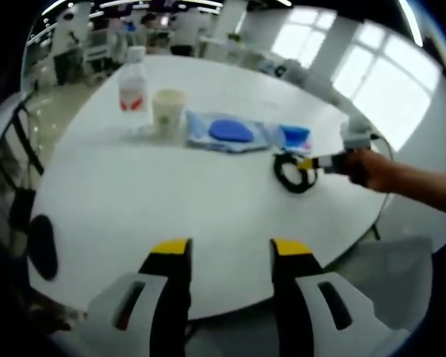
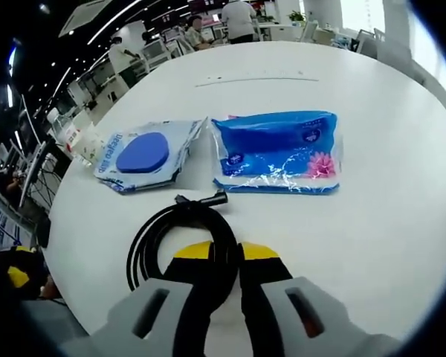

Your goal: Arrange the tabletop items into an orderly group along one side of the table until the central work area is clear of visible clutter.

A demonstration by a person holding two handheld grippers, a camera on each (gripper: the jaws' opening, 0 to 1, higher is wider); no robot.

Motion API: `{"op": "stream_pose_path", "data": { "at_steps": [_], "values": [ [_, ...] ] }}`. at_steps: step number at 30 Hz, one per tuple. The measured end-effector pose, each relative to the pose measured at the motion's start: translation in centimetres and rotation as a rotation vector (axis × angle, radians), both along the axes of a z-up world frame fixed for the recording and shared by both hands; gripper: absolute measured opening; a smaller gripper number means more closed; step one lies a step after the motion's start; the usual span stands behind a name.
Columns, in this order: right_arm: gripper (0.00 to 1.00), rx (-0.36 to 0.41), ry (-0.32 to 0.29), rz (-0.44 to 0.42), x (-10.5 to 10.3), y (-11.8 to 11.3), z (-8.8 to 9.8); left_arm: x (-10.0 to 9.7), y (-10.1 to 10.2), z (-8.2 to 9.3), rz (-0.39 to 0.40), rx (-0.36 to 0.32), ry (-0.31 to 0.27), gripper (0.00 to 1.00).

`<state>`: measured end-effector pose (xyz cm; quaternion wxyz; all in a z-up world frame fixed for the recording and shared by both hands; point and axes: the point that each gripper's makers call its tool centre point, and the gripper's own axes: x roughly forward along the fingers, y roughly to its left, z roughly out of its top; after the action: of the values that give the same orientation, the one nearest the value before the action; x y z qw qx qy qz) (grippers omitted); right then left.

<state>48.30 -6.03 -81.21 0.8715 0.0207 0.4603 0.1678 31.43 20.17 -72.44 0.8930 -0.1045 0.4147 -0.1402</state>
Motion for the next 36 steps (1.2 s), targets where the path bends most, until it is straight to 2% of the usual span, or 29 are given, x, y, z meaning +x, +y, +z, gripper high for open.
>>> {"op": "stream_pose_path", "data": {
  "at_steps": [10,19,23,24,28,32,36],
  "values": [
    [0.14,-0.002,-0.005,0.0,0.5,-0.4,0.6,0.1,0.2,0.2,0.012,-0.01,-0.01,0.39],
    [0.23,-0.004,-0.006,0.024,0.9,-0.7,1.5,0.3,0.3,0.4,0.019,-0.015,-0.021,0.4],
    [0.31,0.04,-0.039,0.049,1.4,-0.3,2.7,0.3,0.2,0.5,0.016,-0.017,-0.026,0.4],
    [0.35,0.069,-0.059,0.065,1.6,0.1,3.4,0.3,0.1,0.5,0.014,-0.019,-0.026,0.4],
    [0.43,0.085,-0.128,0.112,2.1,0.5,5.3,0.3,0.0,0.6,0.008,-0.019,-0.031,0.41],
    [0.5,0.106,-0.173,0.129,2.0,0.6,7.1,0.4,-0.1,0.6,0.0,-0.022,-0.036,0.42],
    [0.6,0.143,-0.209,0.155,0.8,1.2,9.0,0.4,-0.2,0.8,-0.011,-0.021,-0.042,0.43]
  ]
}}
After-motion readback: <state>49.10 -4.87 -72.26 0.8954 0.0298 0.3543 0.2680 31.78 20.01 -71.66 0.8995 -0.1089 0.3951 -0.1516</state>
